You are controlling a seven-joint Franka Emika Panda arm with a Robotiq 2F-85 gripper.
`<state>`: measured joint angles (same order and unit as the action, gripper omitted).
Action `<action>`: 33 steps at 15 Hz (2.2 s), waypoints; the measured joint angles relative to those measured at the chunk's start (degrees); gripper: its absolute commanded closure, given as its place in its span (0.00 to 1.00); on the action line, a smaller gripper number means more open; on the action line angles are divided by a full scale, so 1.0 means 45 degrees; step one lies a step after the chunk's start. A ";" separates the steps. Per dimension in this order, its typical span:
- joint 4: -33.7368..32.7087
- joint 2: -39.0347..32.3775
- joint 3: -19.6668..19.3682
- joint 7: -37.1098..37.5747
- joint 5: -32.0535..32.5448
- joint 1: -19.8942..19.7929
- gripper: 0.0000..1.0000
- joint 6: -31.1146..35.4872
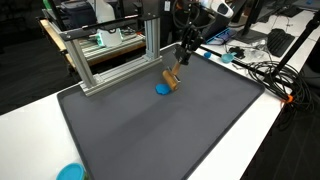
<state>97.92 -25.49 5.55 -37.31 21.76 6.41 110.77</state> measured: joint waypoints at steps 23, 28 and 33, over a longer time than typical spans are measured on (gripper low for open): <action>0.2349 0.0358 0.0246 0.0338 0.2778 0.0767 0.78 0.1543; 0.2151 0.0098 0.0242 -0.0489 0.3324 0.0743 0.78 0.1192; 0.2020 -0.0057 0.0203 -0.1165 0.3480 0.0601 0.78 0.1082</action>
<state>107.01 -25.74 6.46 -42.56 37.42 9.12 115.63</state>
